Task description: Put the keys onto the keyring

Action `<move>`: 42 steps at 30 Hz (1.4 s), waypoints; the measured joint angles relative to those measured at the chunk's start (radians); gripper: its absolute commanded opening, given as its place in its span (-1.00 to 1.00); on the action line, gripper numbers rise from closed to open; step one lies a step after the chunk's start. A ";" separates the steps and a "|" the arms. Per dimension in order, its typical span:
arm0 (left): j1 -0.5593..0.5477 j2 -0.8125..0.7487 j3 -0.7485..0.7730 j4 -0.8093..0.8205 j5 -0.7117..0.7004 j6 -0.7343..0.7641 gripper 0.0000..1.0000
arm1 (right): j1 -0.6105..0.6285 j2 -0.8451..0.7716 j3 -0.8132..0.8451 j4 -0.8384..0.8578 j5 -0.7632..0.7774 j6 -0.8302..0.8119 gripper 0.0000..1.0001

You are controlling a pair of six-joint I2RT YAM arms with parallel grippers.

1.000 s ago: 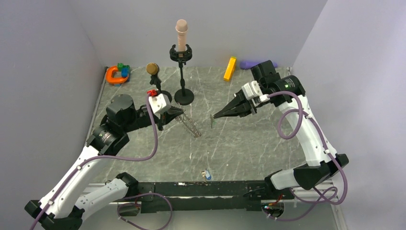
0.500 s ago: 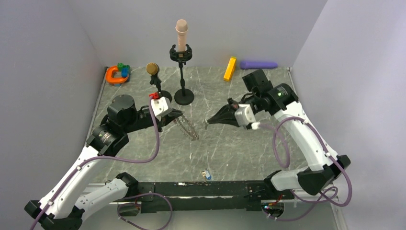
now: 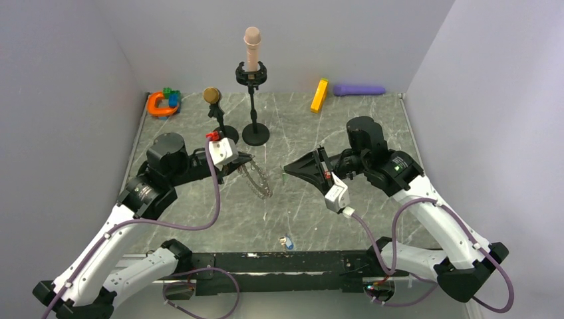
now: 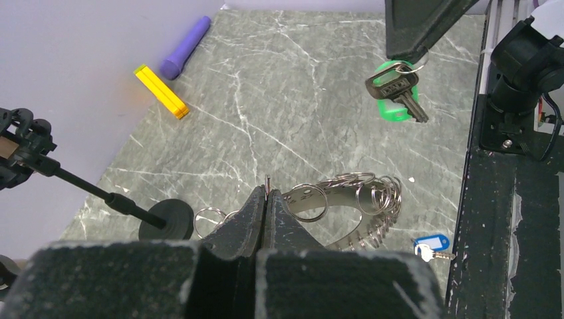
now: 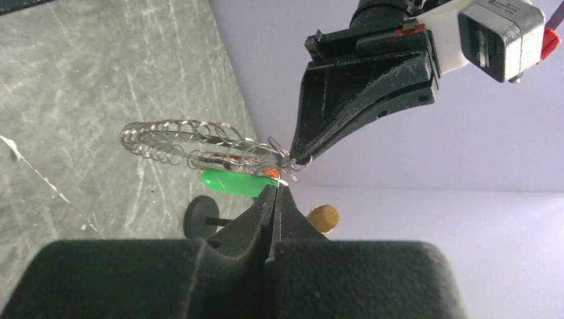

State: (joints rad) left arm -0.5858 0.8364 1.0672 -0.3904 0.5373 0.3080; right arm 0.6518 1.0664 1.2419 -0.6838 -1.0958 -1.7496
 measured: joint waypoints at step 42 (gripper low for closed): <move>0.000 -0.045 0.000 -0.040 0.016 0.003 -1.00 | 0.064 -0.027 -0.029 0.235 0.069 0.619 -1.00</move>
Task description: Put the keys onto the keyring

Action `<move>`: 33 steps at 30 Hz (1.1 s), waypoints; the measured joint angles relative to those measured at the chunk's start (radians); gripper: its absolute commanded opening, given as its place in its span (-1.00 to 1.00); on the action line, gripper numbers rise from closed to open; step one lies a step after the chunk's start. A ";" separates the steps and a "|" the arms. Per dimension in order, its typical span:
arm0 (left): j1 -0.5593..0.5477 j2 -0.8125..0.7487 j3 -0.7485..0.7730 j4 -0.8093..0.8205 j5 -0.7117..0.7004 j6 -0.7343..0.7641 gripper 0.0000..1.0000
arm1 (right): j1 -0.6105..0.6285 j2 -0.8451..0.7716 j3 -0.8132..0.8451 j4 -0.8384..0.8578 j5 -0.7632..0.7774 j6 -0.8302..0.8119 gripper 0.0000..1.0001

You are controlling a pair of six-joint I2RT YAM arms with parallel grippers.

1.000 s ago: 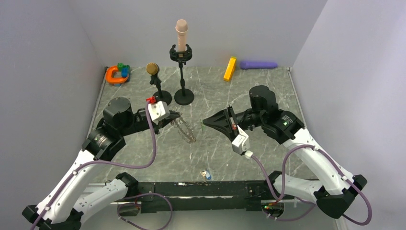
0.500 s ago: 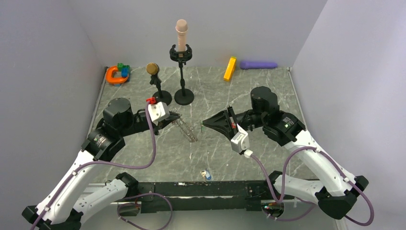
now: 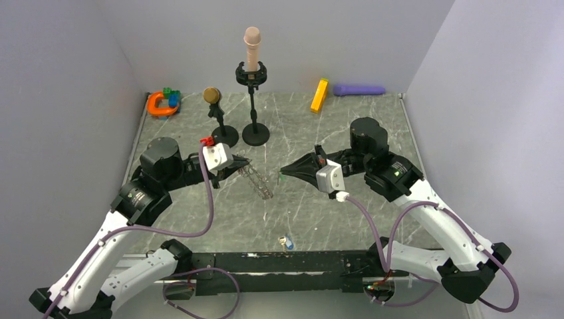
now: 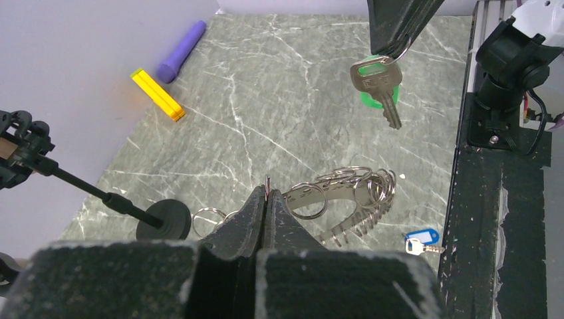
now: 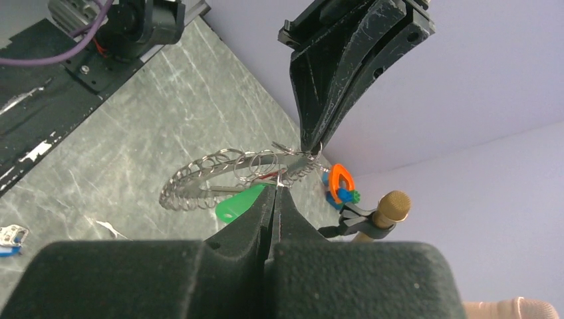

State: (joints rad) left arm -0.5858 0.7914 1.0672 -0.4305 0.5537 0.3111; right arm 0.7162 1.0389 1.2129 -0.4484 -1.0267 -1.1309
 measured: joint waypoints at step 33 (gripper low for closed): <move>-0.012 0.159 0.105 -0.278 0.067 0.149 -1.00 | -0.056 0.589 0.626 -0.686 -0.008 0.615 -1.00</move>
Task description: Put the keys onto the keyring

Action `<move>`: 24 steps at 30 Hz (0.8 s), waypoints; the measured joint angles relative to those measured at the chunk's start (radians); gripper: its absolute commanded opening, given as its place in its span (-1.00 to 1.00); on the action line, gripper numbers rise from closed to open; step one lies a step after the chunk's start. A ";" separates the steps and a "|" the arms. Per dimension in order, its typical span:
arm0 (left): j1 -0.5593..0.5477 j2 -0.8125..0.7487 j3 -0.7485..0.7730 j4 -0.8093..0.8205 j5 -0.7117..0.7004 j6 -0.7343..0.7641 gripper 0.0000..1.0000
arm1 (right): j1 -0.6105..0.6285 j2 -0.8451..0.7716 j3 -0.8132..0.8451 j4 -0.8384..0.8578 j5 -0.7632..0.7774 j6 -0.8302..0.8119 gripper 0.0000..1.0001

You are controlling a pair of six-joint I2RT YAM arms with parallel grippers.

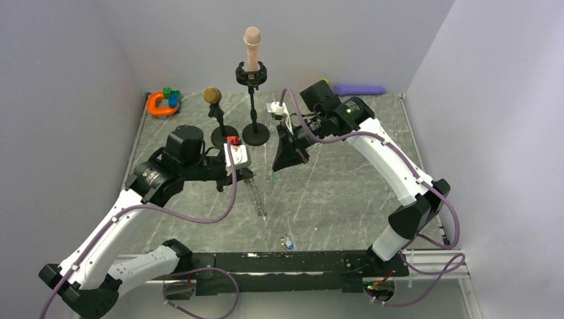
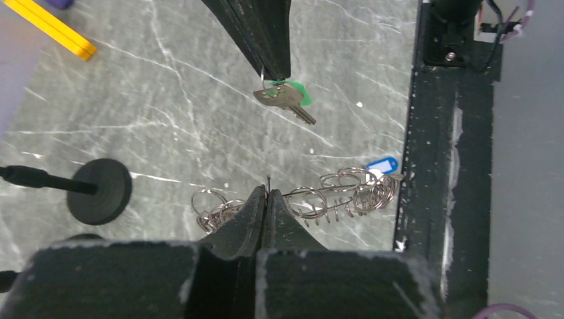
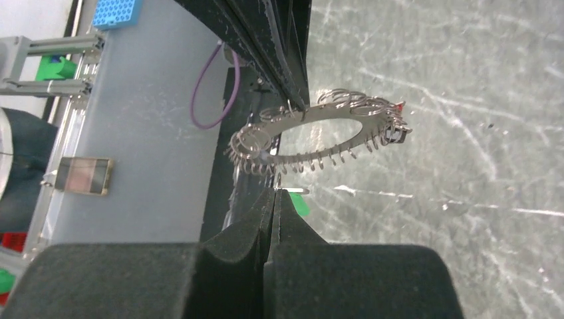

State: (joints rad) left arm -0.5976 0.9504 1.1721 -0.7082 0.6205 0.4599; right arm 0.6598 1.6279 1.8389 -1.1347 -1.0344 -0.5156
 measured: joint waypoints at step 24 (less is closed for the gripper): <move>0.047 -0.037 -0.146 0.182 0.338 -0.403 -1.00 | 0.042 -0.012 -0.064 -0.056 -0.053 -0.067 -1.00</move>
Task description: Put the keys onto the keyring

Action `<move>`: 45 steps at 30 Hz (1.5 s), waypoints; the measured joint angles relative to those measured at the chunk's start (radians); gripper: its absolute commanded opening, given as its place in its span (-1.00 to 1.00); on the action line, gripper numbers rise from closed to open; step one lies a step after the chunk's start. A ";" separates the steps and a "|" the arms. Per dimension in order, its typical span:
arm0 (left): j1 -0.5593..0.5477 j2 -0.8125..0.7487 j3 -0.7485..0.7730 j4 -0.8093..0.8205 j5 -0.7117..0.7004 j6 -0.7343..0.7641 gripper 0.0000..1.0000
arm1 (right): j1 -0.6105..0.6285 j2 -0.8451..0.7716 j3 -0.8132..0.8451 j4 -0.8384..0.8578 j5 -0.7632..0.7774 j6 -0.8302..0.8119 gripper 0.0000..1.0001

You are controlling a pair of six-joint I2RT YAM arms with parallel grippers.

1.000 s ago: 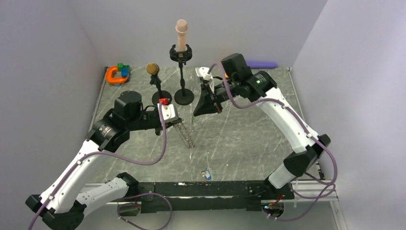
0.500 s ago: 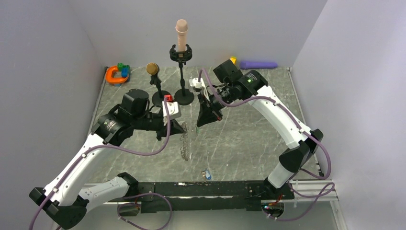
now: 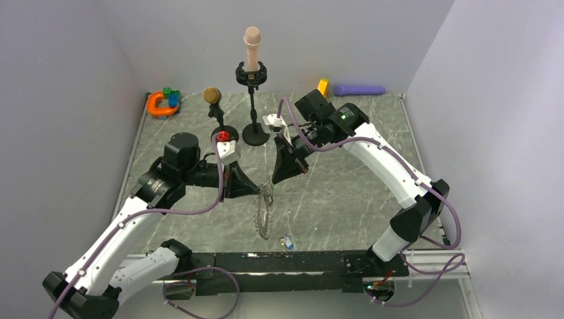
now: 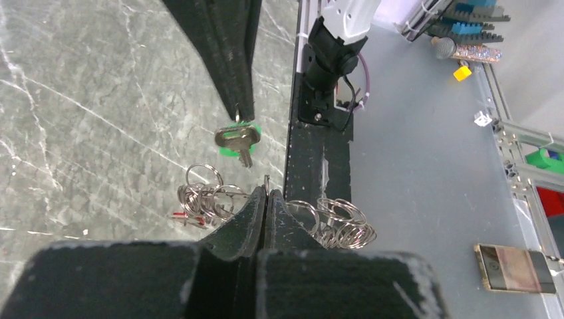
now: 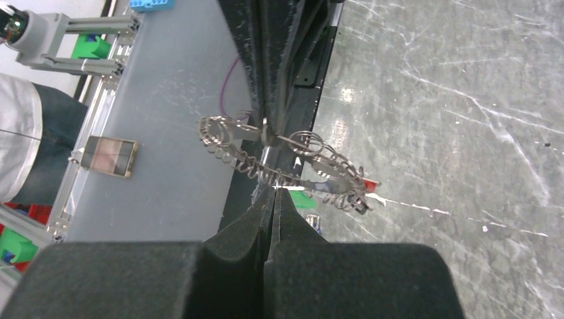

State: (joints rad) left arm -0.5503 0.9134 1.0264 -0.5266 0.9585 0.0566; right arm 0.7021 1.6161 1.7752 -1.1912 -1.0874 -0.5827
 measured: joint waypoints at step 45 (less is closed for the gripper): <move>0.111 -0.134 -0.304 0.616 0.044 -0.408 -1.00 | 0.043 -0.059 -0.060 0.151 0.095 0.032 -1.00</move>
State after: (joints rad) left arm -0.4389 0.7799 0.7227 0.0895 1.0023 -0.3511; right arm 0.7452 1.5574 1.7153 -1.0405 -0.9920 -0.5503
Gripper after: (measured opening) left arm 0.015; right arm 0.011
